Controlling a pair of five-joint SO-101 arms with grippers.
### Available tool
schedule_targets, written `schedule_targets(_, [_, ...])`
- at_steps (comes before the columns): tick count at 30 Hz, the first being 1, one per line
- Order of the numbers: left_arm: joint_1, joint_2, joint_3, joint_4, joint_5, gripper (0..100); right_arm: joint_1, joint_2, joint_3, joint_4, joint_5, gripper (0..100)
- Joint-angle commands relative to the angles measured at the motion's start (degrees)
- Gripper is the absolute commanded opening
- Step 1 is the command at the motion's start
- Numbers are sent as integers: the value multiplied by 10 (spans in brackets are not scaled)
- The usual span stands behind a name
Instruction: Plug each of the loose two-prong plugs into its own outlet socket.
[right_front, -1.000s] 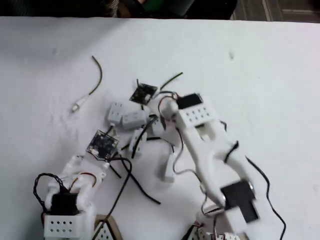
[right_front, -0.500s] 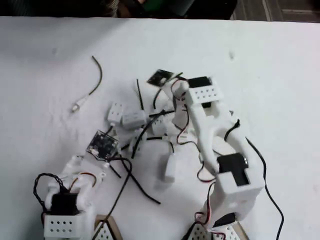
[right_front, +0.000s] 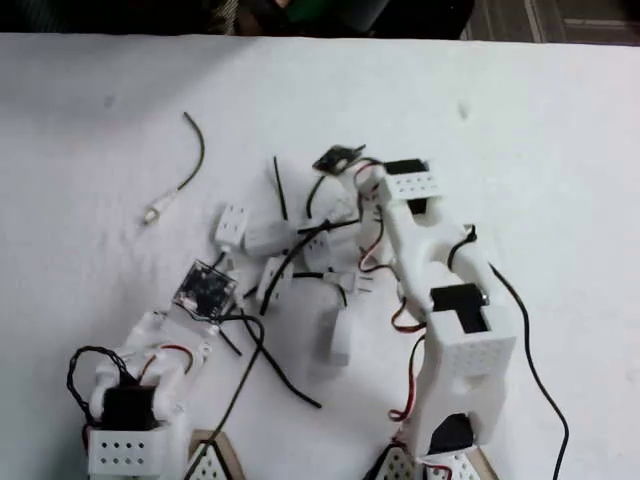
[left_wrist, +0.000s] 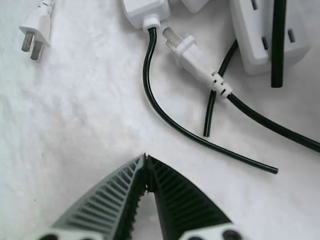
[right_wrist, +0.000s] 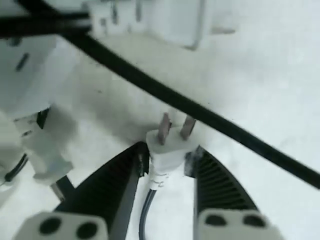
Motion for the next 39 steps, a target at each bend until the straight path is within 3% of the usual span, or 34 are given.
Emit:
schedule_targets(1, [2, 4, -2, 5, -6, 24, 10, -18, 2, -1, 6, 25])
schedule_targets(5, [2, 4, -2, 5, -6, 24, 35, -58, 3, 32, 12, 19])
schedule_targets(7, [2, 4, -2, 5, -6, 24, 45, -81, 4, 61, 64, 19])
schedule_targets(11, [2, 4, -2, 5, -6, 24, 71, -126, 4, 145, 227, 19])
schedule_targets(18, [2, 4, -2, 5, -6, 24, 137, -171, 4, 269, 610, 23])
schedule_targets(23, [2, 4, -2, 5, -6, 24, 175, -182, 6, 298, 791, 20])
schedule_targets(33, [2, 4, -2, 5, -6, 24, 190, -183, 42, 298, 964, 19])
schedule_targets(36, [2, 4, -2, 5, -6, 24, 193, -192, 46, 298, 964, 36])
schedule_targets(39, [2, 4, -2, 5, -6, 24, 204, -240, 49, 298, 950, 120])
